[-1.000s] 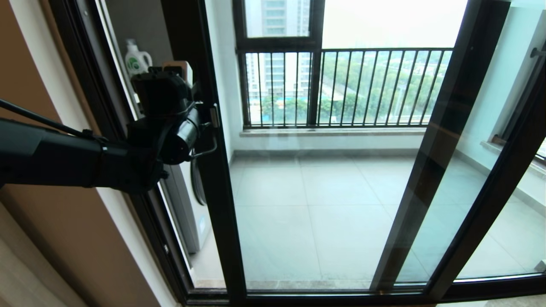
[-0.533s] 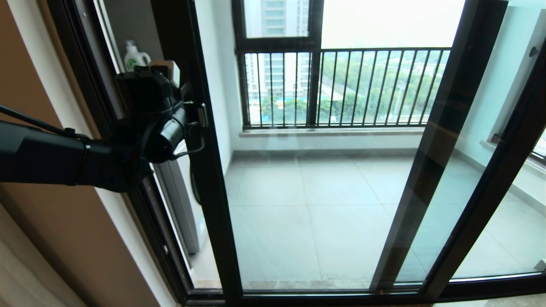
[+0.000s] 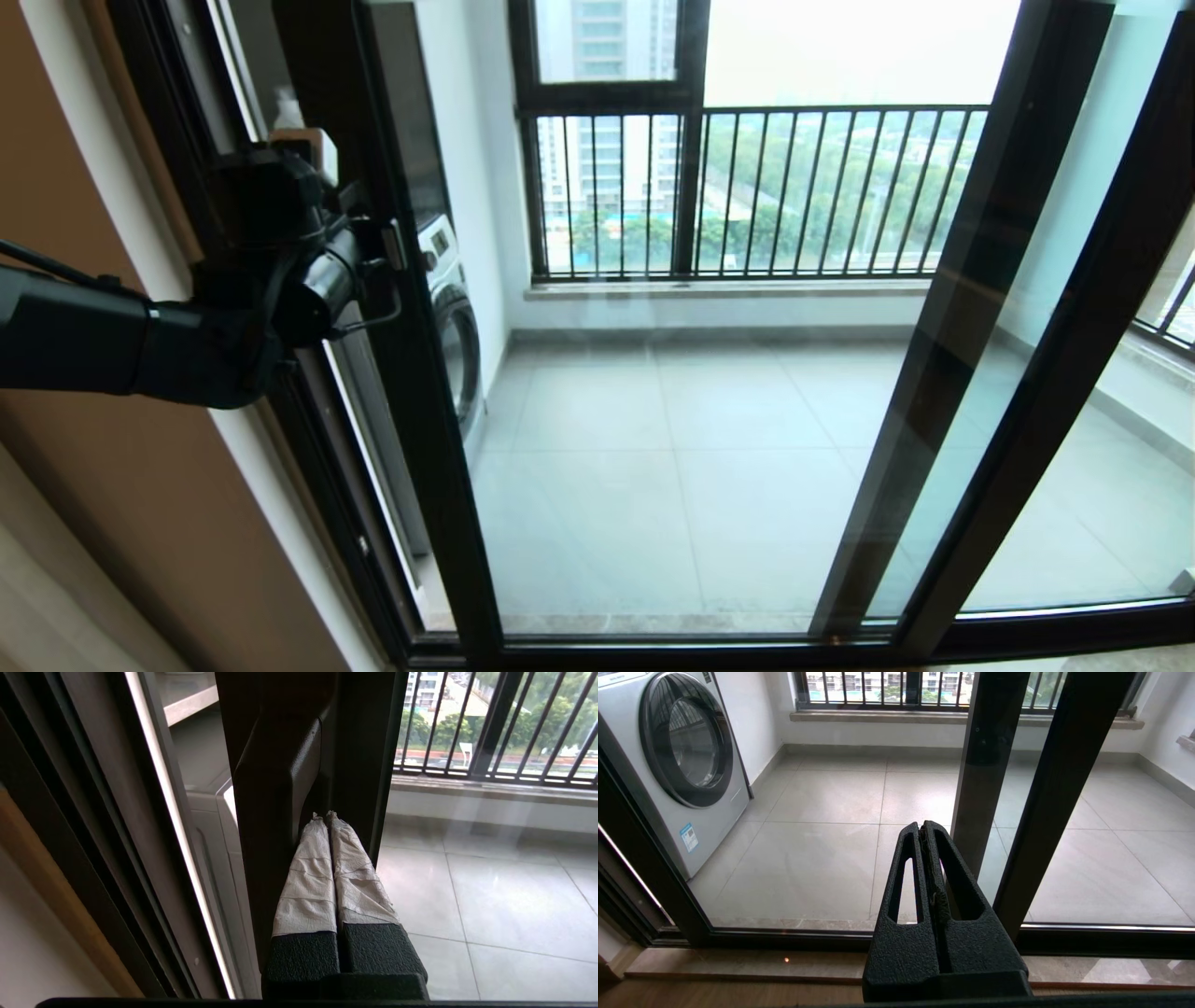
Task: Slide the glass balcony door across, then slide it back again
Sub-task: Close the slid door
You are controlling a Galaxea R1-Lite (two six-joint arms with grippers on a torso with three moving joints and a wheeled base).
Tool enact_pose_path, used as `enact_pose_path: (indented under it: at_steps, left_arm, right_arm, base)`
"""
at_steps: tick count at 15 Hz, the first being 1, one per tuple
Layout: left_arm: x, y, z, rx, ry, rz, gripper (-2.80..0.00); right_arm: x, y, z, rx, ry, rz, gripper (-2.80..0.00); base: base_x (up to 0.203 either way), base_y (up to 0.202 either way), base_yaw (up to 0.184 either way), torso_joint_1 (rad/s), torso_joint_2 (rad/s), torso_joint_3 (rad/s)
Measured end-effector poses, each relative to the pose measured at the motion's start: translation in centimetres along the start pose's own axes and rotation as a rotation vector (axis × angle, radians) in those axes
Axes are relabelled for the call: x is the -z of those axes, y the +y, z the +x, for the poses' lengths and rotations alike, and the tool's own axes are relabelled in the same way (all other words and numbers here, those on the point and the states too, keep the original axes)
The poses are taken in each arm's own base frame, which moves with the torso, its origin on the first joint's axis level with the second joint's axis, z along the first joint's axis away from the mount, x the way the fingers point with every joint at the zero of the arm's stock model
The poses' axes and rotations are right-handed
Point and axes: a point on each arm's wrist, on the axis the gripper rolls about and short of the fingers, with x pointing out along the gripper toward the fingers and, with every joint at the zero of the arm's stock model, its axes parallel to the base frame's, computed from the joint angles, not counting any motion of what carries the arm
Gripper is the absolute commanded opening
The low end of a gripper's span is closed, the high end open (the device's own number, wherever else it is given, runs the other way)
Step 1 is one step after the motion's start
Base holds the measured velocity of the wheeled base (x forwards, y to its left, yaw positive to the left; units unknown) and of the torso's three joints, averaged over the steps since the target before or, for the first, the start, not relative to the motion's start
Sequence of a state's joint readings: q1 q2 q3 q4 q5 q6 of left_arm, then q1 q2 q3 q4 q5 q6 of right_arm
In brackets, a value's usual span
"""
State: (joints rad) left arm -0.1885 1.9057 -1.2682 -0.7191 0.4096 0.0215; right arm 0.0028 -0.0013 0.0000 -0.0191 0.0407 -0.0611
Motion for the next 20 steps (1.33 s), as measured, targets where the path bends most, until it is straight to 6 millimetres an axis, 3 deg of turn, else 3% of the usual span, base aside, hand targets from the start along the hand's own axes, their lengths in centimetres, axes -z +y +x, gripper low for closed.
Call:
enact_pose_path:
  at_steps: [8,20]
  left_arm:
    - [-0.5,3.8,0.9,-0.041,-0.011,0.005,-2.8]
    - [0.7,9.0,2.2,-0.093,0.005,0.02,-2.8]
  right_arm:
    - [0.0,0.0,0.0,0.0,0.0,0.0,-2.8]
    - [0.0,0.0,0.0,0.0,0.0,0.0,-2.8]
  base:
    - [0.0,0.0,0.0,0.0,0.0,0.0]
    - [0.0,0.0,0.0,0.0,0.0,0.0]
